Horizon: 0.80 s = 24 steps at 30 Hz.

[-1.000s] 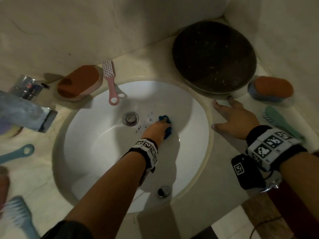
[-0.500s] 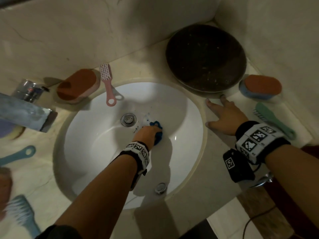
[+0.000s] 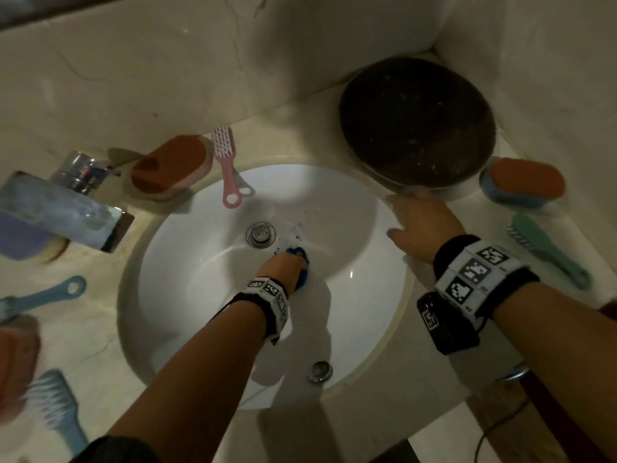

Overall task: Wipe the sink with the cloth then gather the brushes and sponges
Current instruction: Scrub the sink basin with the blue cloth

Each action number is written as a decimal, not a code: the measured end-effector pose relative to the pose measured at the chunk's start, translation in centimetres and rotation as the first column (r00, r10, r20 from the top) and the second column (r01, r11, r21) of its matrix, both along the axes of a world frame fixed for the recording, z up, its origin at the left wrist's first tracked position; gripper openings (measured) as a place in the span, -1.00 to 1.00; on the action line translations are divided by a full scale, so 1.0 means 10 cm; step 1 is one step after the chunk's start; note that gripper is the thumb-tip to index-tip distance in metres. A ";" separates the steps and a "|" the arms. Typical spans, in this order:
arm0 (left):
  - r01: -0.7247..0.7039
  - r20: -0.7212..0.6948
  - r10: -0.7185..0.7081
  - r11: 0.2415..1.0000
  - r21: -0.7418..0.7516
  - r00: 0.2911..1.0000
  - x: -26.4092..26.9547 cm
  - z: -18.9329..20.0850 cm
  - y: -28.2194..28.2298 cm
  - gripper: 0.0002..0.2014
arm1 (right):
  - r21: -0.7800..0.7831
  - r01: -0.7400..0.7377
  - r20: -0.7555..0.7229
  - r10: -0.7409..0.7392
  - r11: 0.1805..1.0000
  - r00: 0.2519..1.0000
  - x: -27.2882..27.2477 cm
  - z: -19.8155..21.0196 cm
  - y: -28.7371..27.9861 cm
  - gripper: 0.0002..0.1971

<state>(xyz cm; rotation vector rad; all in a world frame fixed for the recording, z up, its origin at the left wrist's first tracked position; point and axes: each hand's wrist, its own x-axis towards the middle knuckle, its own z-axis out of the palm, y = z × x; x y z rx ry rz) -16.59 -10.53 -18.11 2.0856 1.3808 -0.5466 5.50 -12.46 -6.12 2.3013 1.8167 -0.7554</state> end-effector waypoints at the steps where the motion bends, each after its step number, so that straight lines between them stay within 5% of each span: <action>1: 0.033 0.068 -0.035 0.999 0.027 0.997 0.03 0.00 -0.02 -0.60 | 0.088 -0.061 -0.017 0.063 0.994 0.998 -0.09 0.05 0.12 -0.39; 4: 0.154 0.188 -0.147 0.988 -0.026 0.971 0.19 -0.01 -0.08 -0.56 | 0.240 -0.241 -0.051 0.260 0.940 0.964 -0.42 0.10 0.56 -0.40; 7: 0.324 0.030 -0.322 0.945 -0.057 0.946 0.21 -0.05 -0.08 -0.60 | 0.200 -0.350 -0.044 0.365 0.915 0.930 -0.68 -0.02 0.96 -0.33; 9: 0.315 -0.051 -0.319 0.946 -0.080 0.946 0.08 -0.10 -0.02 -0.60 | 0.116 -0.412 0.015 0.413 0.904 0.911 -0.77 -0.15 1.20 -0.32; 15: 0.004 0.027 -0.003 1.000 -0.022 1.000 -0.29 -0.19 0.11 -0.57 | -0.033 -0.471 0.070 0.472 0.882 0.879 -0.80 -0.39 1.40 -0.25; 19: 0.157 0.248 -0.174 0.984 0.084 0.953 -0.02 -0.03 0.09 -0.57 | 0.002 -0.470 0.064 0.469 0.883 0.881 -0.78 -0.41 1.45 -0.29; 24: 0.183 0.115 -0.173 0.980 -0.082 0.978 0.10 -0.24 0.06 -0.43 | 0.242 -0.421 0.077 0.415 0.874 0.907 -0.75 -0.43 1.48 -0.49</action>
